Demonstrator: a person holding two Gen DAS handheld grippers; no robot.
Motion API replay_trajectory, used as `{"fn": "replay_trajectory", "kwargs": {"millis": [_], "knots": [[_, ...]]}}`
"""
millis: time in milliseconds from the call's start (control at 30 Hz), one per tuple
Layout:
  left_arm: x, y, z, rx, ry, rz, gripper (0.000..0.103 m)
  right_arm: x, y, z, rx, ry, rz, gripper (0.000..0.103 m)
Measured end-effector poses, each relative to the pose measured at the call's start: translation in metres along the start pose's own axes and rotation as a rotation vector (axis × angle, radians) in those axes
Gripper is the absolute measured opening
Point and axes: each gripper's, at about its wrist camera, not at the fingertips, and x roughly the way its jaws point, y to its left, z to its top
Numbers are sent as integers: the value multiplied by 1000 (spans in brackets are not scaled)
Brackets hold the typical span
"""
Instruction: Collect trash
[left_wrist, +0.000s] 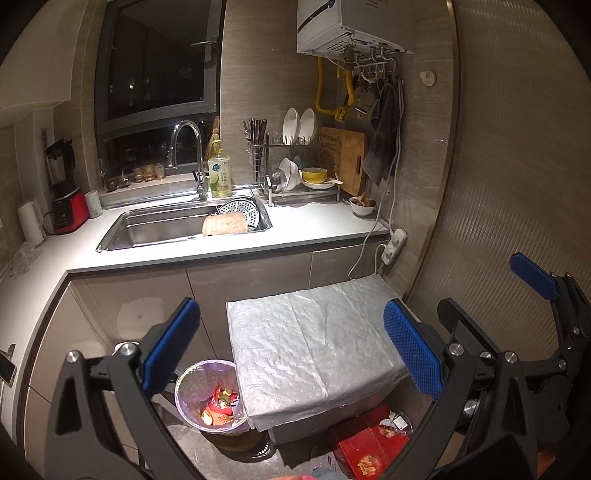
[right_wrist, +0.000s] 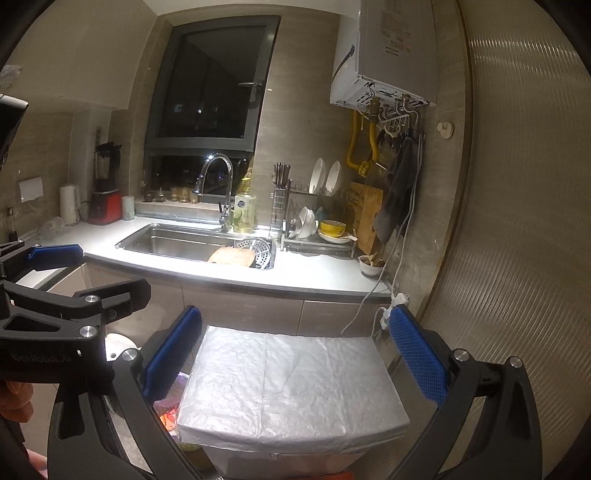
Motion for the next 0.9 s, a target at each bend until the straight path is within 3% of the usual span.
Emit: {"fn": "replay_trajectory", "kwargs": {"millis": [900], "knots": [[-3,0,0,4,-10,-8,95,-5,2,3,-5,-13,-8,101]]}}
